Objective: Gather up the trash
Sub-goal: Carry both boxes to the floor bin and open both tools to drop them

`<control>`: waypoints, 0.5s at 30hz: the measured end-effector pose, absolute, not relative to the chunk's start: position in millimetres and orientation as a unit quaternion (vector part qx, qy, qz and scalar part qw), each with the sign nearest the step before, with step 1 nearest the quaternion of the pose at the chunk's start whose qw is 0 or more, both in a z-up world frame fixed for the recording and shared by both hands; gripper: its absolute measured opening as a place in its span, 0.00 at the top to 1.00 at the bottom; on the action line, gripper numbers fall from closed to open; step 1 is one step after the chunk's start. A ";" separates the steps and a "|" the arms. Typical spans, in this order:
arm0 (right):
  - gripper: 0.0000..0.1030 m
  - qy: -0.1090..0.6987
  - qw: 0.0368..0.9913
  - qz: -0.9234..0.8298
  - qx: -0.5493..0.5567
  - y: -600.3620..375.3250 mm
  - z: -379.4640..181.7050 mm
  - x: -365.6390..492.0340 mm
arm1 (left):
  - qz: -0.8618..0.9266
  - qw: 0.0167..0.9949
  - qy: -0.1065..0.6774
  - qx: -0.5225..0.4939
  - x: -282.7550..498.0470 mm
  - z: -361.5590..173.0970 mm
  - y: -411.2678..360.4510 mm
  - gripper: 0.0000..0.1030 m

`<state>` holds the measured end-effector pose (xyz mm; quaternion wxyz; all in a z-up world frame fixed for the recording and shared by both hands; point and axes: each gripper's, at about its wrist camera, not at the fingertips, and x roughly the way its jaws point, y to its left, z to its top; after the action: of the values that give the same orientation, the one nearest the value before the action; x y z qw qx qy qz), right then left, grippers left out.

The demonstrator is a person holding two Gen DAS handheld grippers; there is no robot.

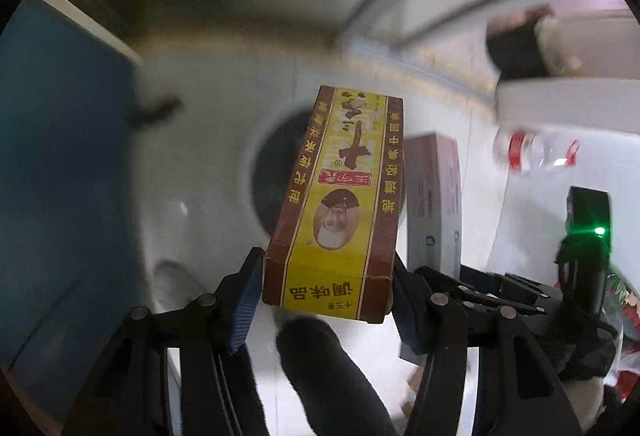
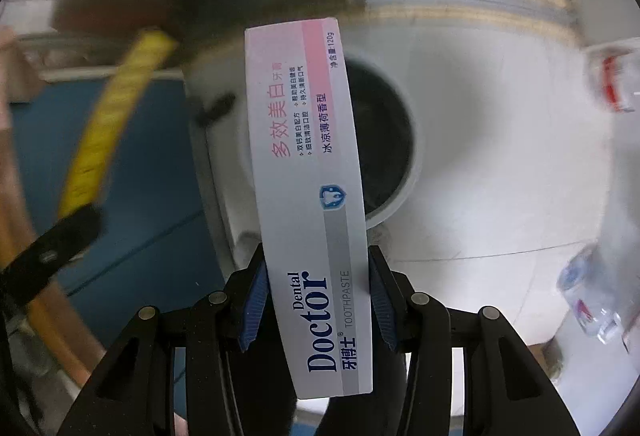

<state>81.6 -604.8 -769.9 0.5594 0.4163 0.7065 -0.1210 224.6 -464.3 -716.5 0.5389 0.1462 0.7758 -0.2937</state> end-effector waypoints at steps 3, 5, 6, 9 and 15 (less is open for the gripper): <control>0.51 0.730 0.528 -0.106 0.421 -610.0 -841.8 75.1 | -0.276 0.494 0.811 0.149 215.2 -780.2 -476.9 0.46; 0.40 0.739 0.512 -0.115 0.423 -614.5 -871.2 70.2 | -0.278 0.501 0.802 0.167 214.7 -794.2 -487.8 0.43; 0.31 0.734 0.512 -0.122 0.430 -624.3 -886.6 63.2 | -0.278 0.512 0.792 0.182 215.0 -795.3 -493.3 0.36; 0.06 0.726 0.521 -0.135 0.428 -629.9 -886.3 56.4 | -0.270 0.546 0.766 0.204 213.7 -784.5 -496.1 0.06; 0.00 0.708 0.559 -0.189 0.388 -641.8 -856.1 49.9 | -0.245 0.617 0.701 0.262 211.5 -753.4 -478.1 0.03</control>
<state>49.9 -641.8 -856.1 0.5592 0.3884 0.7075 -0.1891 211.5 -478.1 -753.4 0.6165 0.2621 0.7008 -0.2452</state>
